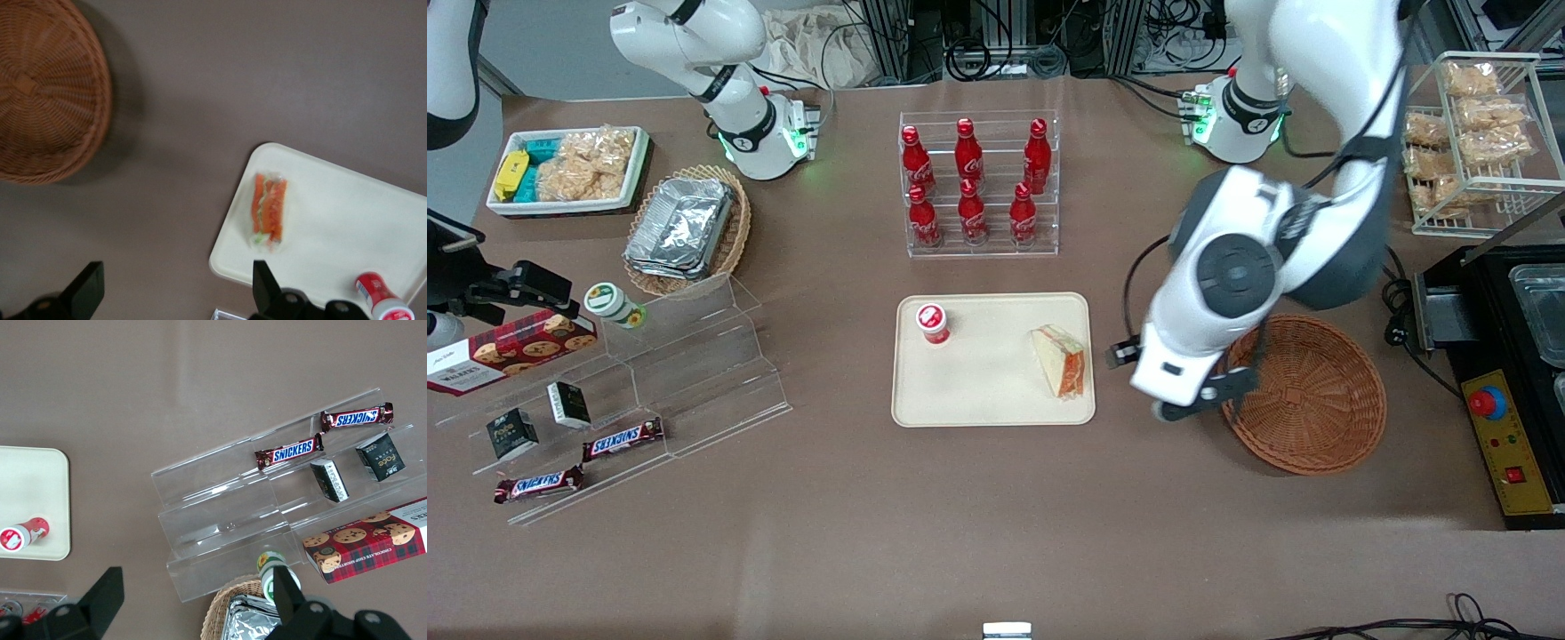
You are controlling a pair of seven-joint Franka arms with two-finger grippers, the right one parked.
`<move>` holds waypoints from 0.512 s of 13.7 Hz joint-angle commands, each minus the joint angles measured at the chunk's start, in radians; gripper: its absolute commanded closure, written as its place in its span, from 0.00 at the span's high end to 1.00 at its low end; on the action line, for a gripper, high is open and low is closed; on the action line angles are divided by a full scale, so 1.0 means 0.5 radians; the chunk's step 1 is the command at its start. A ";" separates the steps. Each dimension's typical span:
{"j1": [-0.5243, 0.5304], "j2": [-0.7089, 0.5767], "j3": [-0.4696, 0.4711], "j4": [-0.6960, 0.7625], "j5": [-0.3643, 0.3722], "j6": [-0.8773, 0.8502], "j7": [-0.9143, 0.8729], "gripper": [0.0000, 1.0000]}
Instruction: Place sandwich from basket to tray
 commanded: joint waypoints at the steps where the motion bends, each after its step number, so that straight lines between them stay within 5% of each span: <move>1: 0.116 -0.188 -0.020 -0.073 0.011 -0.119 0.204 1.00; 7: 0.405 -0.507 -0.017 -0.281 0.020 -0.196 0.755 1.00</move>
